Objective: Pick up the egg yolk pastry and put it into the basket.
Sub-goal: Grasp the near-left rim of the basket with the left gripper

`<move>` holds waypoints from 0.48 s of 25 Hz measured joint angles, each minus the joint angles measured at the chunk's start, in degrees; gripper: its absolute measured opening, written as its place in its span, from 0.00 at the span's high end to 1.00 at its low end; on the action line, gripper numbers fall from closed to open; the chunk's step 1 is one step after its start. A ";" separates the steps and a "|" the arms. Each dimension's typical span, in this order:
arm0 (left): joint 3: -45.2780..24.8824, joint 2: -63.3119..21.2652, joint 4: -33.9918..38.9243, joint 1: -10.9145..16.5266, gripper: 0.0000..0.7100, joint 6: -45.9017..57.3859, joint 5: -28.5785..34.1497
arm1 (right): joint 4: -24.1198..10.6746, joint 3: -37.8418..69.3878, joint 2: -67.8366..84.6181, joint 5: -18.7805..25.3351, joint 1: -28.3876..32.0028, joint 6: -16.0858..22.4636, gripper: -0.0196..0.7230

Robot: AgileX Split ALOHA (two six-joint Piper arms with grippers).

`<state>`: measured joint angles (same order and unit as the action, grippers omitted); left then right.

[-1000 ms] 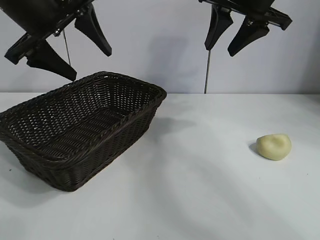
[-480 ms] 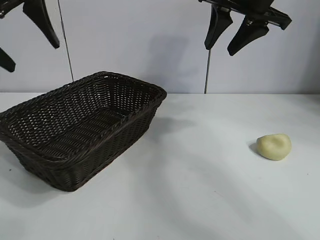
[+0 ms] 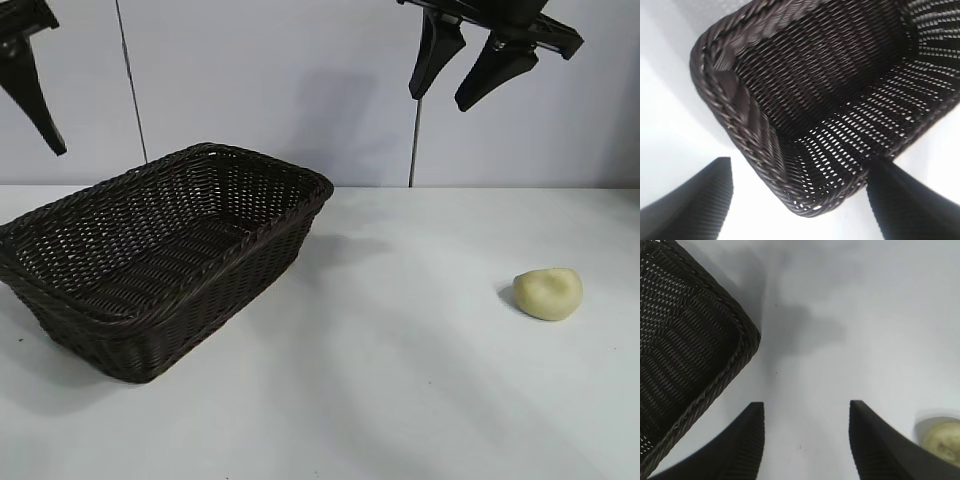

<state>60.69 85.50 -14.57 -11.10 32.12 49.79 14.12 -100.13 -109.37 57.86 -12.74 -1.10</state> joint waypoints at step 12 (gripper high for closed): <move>-8.07 1.50 1.82 0.00 0.24 10.90 -9.66 | 0.00 0.00 0.00 -0.27 0.00 0.00 0.46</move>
<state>52.61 87.01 -12.76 -11.10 43.02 40.13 14.12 -100.13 -109.37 57.59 -12.74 -1.10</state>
